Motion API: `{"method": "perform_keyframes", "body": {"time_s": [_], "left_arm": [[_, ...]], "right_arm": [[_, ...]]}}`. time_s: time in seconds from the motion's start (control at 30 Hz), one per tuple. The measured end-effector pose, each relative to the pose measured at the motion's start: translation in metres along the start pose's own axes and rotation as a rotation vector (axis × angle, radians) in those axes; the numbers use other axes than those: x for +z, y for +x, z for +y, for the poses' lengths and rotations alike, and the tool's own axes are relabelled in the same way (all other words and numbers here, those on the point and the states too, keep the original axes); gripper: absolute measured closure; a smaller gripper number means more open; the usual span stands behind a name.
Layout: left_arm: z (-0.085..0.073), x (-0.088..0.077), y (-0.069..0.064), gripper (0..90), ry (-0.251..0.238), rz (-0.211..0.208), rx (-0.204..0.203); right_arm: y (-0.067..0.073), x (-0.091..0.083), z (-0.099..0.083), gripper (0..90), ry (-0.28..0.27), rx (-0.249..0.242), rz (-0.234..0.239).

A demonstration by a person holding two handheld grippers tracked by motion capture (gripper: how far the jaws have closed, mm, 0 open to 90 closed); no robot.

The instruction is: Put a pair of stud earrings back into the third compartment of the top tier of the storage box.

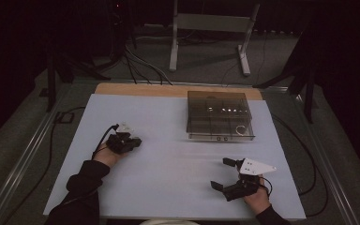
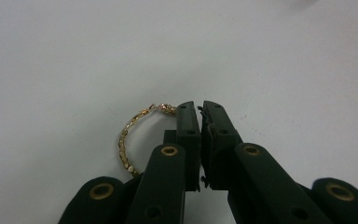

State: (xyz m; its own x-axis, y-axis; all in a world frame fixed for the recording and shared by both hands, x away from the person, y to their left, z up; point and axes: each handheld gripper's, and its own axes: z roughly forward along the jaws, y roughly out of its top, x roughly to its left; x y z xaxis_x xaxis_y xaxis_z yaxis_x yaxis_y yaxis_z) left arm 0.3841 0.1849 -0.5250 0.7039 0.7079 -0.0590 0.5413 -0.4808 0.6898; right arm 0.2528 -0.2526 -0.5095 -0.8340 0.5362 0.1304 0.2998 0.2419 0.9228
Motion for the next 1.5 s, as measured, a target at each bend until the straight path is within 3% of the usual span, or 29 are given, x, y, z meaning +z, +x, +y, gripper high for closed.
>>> {"method": "perform_keyframes", "body": {"time_s": [0.13, 0.4, 0.67, 1.0, 1.2, 1.5], "left_arm": [[0.005, -0.003, -0.002, 88.1, -0.017, -0.001, -0.007], [0.026, -0.014, -0.012, 88.1, -0.036, -0.015, 0.038], [0.055, -0.023, -0.029, 88.1, -0.092, -0.071, 0.074], [0.098, -0.030, -0.049, 88.0, -0.123, -0.118, 0.142], [0.122, -0.027, -0.060, 88.1, -0.149, -0.166, 0.154], [0.157, -0.020, -0.088, 88.1, -0.168, -0.229, 0.215]], "right_arm": [[0.000, 0.001, 0.000, 0.0, 0.003, -0.001, 0.000], [0.000, 0.000, 0.000, 0.0, 0.000, -0.003, 0.001], [0.000, 0.002, 0.000, 0.0, 0.002, -0.004, 0.005], [0.000, 0.002, 0.001, 0.0, 0.001, -0.004, 0.008], [-0.001, 0.001, 0.001, 0.0, -0.001, -0.004, 0.006], [-0.001, 0.000, 0.001, 0.0, -0.005, -0.004, 0.007]]}}
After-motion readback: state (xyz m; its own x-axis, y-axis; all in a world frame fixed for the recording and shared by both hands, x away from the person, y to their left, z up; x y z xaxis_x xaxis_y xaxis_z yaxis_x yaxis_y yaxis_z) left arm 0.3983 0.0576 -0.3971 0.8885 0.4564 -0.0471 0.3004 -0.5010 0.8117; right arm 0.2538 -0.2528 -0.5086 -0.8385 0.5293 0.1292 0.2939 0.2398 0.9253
